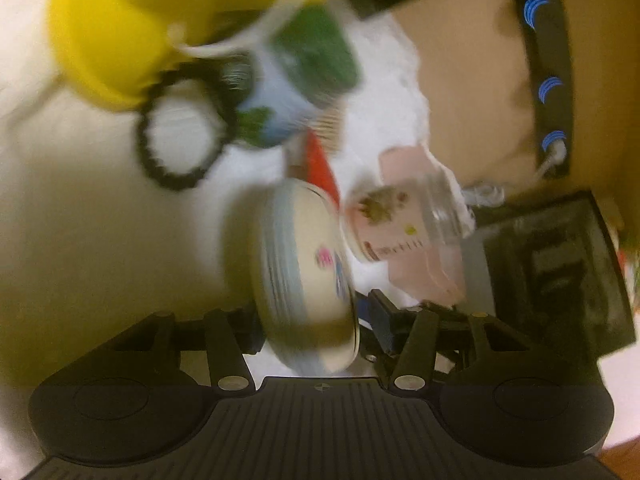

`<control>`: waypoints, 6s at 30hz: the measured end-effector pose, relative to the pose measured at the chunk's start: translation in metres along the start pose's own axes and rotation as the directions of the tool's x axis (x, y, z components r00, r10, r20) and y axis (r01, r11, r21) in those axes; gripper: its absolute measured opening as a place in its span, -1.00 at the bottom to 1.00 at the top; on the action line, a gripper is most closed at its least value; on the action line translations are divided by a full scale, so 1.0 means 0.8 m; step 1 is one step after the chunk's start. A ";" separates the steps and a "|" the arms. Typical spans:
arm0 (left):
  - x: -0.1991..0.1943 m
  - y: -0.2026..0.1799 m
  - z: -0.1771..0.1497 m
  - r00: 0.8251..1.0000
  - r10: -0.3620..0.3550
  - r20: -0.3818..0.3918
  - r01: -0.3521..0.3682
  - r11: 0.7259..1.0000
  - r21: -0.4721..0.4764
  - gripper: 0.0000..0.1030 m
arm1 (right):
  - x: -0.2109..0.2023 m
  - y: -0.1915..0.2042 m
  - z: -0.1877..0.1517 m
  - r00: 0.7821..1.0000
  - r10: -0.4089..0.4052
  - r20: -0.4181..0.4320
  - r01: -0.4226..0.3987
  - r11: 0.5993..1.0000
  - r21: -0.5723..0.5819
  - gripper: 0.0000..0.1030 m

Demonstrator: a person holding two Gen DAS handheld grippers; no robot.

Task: Organize soft objects
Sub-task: 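Grasp the beige oval zipper case with the left tool while the right tool grasps the red card, then carry the case and red card into the pink box while both tools open, then grasp the blue face mask with the right tool while the left tool grasps the yellow duck toy, then lower the yellow toy into the pink box and open the left tool while the right tool holds the mask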

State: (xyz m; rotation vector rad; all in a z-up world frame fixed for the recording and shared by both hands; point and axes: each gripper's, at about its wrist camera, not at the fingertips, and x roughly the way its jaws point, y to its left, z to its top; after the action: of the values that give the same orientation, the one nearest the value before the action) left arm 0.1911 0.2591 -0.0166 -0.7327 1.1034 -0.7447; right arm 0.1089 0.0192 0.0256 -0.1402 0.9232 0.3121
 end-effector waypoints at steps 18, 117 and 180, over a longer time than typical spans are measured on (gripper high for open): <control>-0.084 -0.042 -0.034 0.881 0.234 0.410 -0.255 0.967 -0.005 -0.15 | 0.061 0.078 0.029 0.902 -0.332 0.278 0.423 0.811 -0.404 0.13; -0.170 0.067 0.042 0.837 0.119 0.535 -0.133 0.991 -0.012 -0.13 | -0.037 0.018 0.252 0.988 0.107 0.108 -0.124 0.979 0.162 0.65; -0.128 -0.211 0.112 0.842 -0.030 0.538 -0.226 0.887 0.403 -0.76 | -0.237 -0.139 0.190 0.918 -0.125 0.377 0.010 0.956 0.293 -0.86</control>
State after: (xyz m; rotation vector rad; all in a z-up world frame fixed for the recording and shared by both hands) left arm 0.2219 0.2632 0.1981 -0.4293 0.4226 -0.6203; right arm 0.1539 -0.0867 0.2669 0.1544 0.5523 0.1299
